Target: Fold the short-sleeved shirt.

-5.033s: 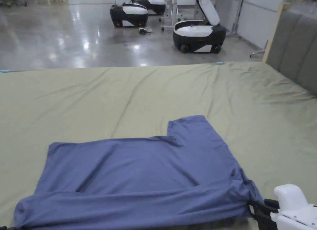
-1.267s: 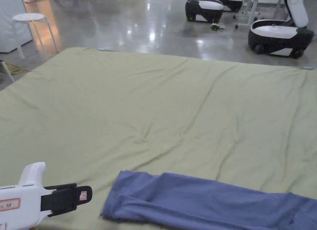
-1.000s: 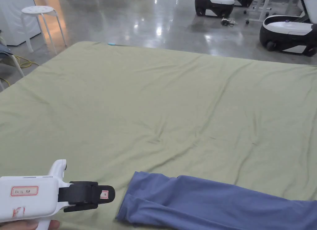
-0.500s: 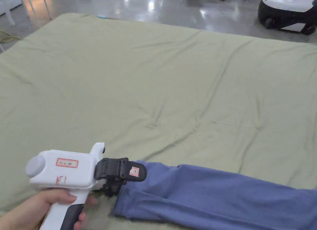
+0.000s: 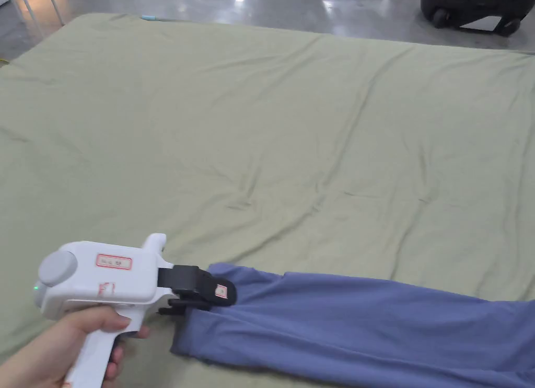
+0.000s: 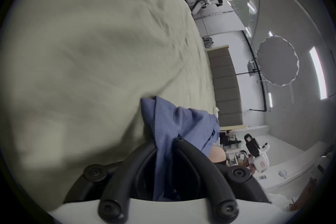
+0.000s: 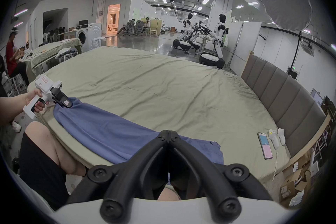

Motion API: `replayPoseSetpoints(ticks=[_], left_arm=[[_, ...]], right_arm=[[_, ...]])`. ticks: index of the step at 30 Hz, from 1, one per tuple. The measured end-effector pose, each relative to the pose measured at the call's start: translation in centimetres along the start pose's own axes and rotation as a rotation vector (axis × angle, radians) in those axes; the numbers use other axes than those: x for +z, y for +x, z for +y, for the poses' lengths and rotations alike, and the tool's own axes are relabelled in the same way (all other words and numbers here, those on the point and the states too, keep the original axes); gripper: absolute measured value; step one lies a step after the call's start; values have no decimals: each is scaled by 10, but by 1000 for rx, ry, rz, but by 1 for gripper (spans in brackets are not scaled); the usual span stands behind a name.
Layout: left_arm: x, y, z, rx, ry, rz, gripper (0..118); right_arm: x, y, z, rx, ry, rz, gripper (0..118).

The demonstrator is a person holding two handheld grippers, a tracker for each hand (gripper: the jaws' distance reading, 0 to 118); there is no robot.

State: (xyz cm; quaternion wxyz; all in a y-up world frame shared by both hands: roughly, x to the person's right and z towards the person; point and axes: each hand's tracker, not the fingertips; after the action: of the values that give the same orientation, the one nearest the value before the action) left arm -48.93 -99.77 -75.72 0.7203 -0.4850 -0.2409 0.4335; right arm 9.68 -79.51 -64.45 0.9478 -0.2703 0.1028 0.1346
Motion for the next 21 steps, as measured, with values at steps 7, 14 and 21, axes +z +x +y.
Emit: replayPoseSetpoints(ticks=[7, 14, 21], left_arm=[[56, 11, 13, 30, 34, 131, 4], [92, 55, 19, 91, 44, 335, 4], [53, 172, 16, -10, -2, 602, 4]], right_arm=[[1, 6, 5, -4, 55, 53, 1], [-10, 23, 6, 17, 131, 143, 1], [-16, 54, -4, 25, 201, 217, 1]])
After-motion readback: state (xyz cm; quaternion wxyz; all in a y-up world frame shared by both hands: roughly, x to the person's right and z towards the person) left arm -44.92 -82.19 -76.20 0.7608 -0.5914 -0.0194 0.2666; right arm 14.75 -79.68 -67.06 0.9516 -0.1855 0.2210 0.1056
